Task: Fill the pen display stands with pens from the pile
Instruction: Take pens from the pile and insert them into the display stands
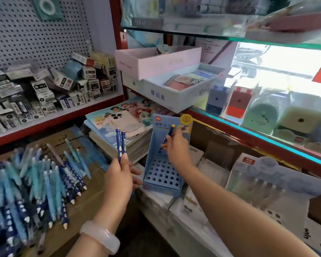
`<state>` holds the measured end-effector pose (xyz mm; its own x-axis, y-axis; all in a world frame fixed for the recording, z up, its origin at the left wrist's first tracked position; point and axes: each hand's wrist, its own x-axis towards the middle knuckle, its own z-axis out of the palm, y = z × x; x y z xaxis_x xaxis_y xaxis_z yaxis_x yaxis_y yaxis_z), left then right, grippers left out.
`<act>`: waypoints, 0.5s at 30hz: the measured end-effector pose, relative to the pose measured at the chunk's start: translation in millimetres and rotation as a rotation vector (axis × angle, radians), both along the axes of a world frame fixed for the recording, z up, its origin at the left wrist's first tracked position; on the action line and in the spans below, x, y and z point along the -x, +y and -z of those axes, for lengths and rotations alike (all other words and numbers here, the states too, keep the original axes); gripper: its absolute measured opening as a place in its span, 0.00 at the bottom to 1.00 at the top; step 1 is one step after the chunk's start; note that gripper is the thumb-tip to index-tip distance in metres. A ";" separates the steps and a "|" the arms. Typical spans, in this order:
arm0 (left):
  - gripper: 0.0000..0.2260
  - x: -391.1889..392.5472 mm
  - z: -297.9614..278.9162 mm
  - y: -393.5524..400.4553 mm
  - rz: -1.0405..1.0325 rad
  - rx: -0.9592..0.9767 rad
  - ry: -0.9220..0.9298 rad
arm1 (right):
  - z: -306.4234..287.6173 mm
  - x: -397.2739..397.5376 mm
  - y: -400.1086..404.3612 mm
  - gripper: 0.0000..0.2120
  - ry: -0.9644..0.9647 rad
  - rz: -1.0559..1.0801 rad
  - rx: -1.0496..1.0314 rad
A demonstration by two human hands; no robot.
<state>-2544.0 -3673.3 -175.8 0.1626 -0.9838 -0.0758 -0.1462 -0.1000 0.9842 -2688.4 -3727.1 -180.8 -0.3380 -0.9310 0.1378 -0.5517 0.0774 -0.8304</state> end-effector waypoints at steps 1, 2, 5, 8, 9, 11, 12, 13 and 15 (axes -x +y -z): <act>0.14 -1.4 0.9 -3.3 -0.006 -0.007 0.007 | 5.8 -2.1 -5.9 0.11 0.041 -0.011 -0.025; 0.14 -2.1 2.0 -6.1 -0.013 -0.013 0.010 | 11.0 -3.7 -10.2 0.10 0.070 -0.021 -0.044; 0.14 -1.8 6.0 -15.7 -0.022 -0.021 -0.011 | 22.7 -5.5 -18.5 0.09 0.122 -0.048 -0.054; 0.15 1.5 8.9 -21.0 -0.021 -0.029 -0.017 | 26.8 -7.7 -21.8 0.10 0.156 -0.065 -0.062; 0.15 2.5 9.6 -21.2 -0.020 -0.029 -0.011 | 26.7 -8.5 -23.5 0.11 0.189 -0.067 -0.075; 0.15 3.9 9.8 -20.7 -0.018 -0.032 -0.004 | 25.8 -10.5 -27.6 0.11 0.289 -0.069 -0.102; 0.15 4.4 9.8 -20.2 -0.014 -0.032 -0.008 | 26.2 -11.7 -29.1 0.12 0.344 -0.072 -0.111; 0.14 4.6 9.8 -20.1 -0.009 -0.030 -0.015 | 27.2 -12.9 -30.1 0.12 0.387 -0.076 -0.128; 0.14 4.6 9.8 -19.6 -0.004 -0.024 -0.025 | 31.7 -16.0 -29.7 0.12 0.451 -0.078 -0.180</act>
<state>-2548.6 -3692.9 -185.6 0.1691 -0.9810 -0.0954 -0.1699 -0.1243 0.9776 -2672.3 -3756.9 -212.5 -0.2099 -0.9736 0.0894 -0.8633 0.1417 -0.4844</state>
